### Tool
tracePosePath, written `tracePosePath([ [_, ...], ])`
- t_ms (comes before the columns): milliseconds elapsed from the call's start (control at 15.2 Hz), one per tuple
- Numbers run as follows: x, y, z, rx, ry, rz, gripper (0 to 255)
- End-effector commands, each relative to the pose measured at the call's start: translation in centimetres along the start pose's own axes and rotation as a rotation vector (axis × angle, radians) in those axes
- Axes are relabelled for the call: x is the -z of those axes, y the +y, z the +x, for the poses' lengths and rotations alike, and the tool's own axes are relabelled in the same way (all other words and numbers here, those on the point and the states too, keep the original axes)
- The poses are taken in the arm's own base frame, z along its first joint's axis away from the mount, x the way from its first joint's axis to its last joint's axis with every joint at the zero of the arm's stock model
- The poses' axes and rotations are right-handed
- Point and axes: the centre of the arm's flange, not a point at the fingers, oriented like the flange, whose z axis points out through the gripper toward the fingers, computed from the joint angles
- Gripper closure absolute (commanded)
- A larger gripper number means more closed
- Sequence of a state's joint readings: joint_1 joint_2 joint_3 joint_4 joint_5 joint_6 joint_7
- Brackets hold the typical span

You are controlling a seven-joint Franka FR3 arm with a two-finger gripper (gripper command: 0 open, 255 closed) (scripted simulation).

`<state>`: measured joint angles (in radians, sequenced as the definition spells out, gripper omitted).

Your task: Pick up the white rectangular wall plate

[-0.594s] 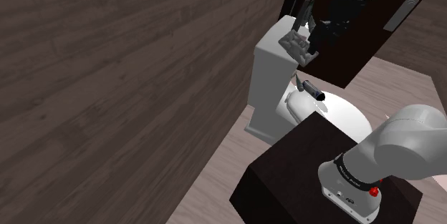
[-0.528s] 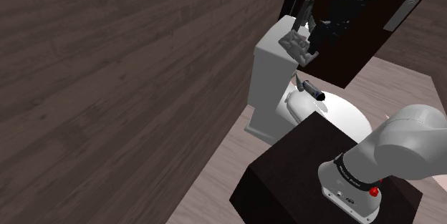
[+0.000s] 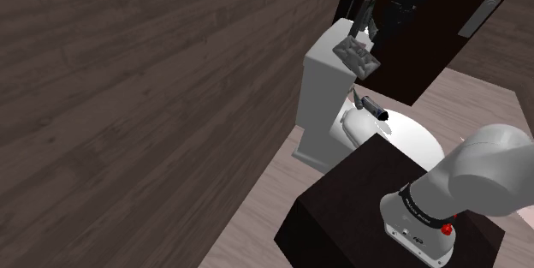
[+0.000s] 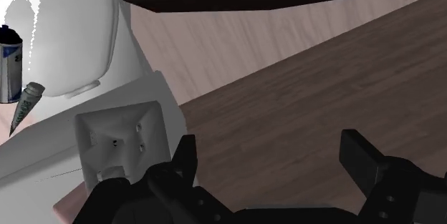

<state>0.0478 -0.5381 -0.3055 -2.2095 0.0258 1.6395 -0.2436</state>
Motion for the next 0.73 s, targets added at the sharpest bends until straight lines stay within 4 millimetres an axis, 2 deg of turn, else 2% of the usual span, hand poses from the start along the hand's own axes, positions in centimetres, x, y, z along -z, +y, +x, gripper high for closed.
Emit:
tracePosePath([
  [0, 0.1, 3.4, 1.6, 0.046, -0.013, 0.08, 0],
  [330, -1.1, 11.4, 6.6, 0.147, -0.049, 0.276, 0],
  [660, -4.0, 18.5, 12.2, 0.248, -0.086, 0.473, 0],
])
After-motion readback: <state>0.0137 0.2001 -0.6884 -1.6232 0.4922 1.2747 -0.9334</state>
